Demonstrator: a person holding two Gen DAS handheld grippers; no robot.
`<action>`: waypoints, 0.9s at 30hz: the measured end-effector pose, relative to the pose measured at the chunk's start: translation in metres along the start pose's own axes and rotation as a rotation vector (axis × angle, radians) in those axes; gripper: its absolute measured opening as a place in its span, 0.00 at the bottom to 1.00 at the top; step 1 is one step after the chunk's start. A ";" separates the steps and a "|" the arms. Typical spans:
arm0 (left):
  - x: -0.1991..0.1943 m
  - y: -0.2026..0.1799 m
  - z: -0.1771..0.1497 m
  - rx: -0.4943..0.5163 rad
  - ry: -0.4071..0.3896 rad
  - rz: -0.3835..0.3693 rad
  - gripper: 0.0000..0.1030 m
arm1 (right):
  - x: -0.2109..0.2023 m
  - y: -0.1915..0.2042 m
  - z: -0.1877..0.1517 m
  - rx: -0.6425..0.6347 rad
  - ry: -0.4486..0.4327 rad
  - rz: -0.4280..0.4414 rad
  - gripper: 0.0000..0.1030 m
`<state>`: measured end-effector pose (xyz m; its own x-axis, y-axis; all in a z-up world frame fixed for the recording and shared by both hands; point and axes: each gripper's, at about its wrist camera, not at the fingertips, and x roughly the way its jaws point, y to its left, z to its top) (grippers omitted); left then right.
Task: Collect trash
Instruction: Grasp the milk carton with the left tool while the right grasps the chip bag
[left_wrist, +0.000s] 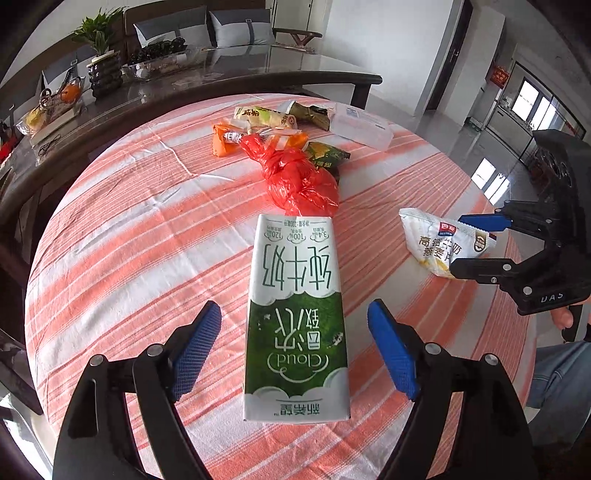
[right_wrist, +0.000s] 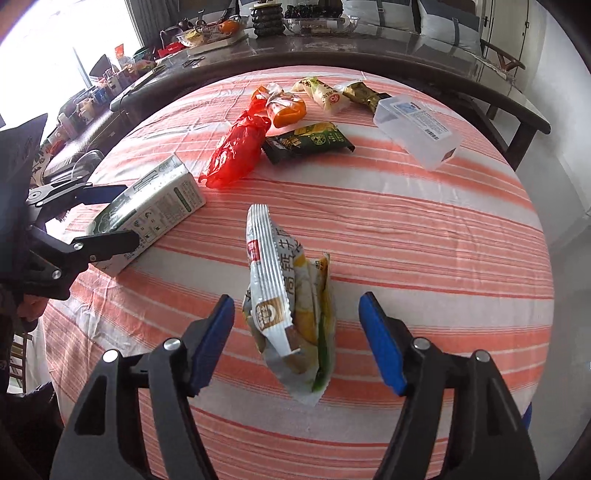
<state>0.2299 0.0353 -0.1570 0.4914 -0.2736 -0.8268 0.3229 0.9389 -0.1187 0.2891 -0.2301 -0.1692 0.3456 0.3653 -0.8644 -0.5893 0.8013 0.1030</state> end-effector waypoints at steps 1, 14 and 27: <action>0.004 0.000 0.004 0.008 0.017 0.005 0.79 | -0.002 0.001 0.001 -0.007 0.001 0.005 0.67; -0.003 -0.010 0.002 0.031 0.036 0.011 0.46 | -0.019 -0.002 -0.002 0.057 -0.006 0.017 0.18; 0.002 -0.123 0.028 0.143 -0.009 -0.084 0.47 | -0.074 -0.065 -0.056 0.260 -0.113 0.026 0.18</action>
<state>0.2140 -0.0867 -0.1289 0.4648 -0.3523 -0.8123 0.4748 0.8735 -0.1072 0.2611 -0.3357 -0.1393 0.4207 0.4263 -0.8008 -0.3973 0.8801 0.2598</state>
